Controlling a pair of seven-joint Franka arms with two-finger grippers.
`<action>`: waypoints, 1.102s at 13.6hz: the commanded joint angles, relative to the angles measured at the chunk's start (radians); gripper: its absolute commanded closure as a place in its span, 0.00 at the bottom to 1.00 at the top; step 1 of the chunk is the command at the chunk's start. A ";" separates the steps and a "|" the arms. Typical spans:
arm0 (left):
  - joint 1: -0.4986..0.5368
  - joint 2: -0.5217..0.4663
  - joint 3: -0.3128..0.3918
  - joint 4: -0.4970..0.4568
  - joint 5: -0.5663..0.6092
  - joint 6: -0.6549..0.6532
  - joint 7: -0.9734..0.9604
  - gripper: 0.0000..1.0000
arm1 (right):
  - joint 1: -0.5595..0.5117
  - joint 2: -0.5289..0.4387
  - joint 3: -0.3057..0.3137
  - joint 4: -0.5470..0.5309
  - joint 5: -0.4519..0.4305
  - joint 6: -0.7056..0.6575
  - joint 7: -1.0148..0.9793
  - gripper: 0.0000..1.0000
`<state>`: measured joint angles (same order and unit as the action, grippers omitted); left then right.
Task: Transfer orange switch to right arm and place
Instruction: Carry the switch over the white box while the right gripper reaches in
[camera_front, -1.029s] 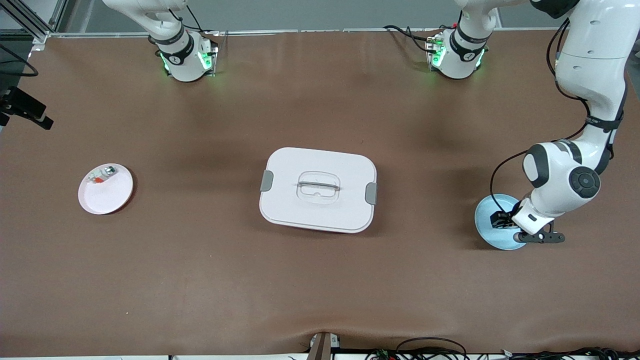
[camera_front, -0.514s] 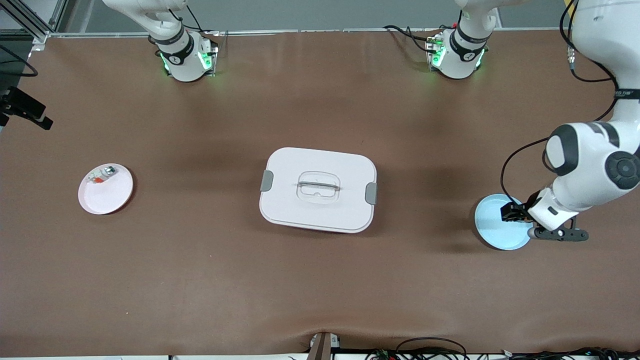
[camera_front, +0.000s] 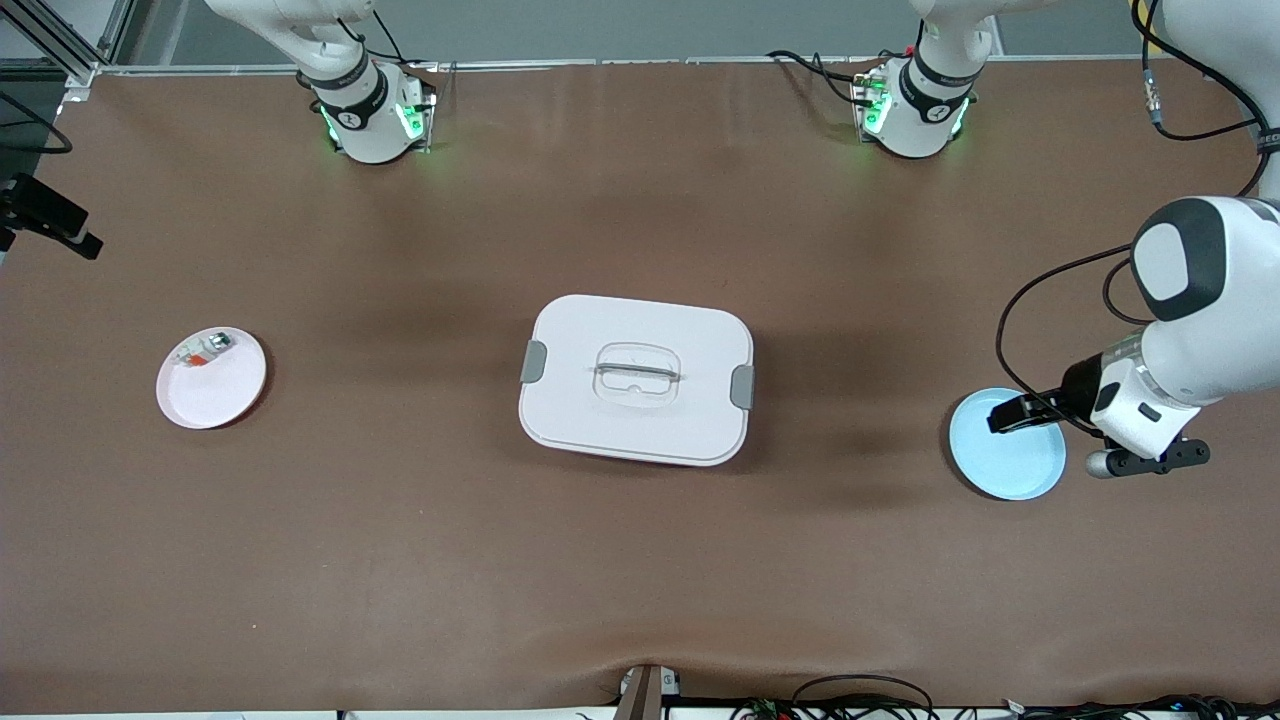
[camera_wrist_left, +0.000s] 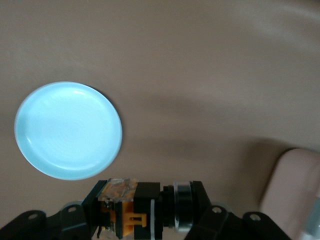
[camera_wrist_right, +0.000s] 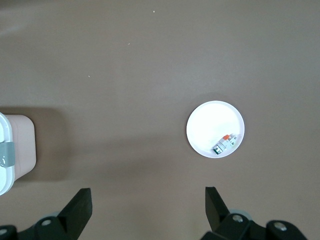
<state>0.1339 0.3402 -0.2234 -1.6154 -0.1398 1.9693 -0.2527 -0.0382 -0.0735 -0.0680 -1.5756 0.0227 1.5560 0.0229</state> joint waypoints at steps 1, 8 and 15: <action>0.000 0.006 -0.085 0.078 -0.015 -0.075 -0.214 1.00 | -0.018 -0.006 0.001 0.025 0.000 -0.013 -0.006 0.00; -0.153 0.058 -0.229 0.234 -0.041 -0.076 -0.842 1.00 | -0.026 0.006 0.007 0.049 0.006 -0.054 -0.047 0.00; -0.367 0.106 -0.232 0.336 -0.043 0.000 -1.344 1.00 | -0.026 0.012 0.008 -0.006 0.274 -0.132 -0.086 0.00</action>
<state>-0.1903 0.4135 -0.4556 -1.3237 -0.1693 1.9412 -1.5009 -0.0566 -0.0534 -0.0650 -1.5457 0.2014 1.4469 -0.0536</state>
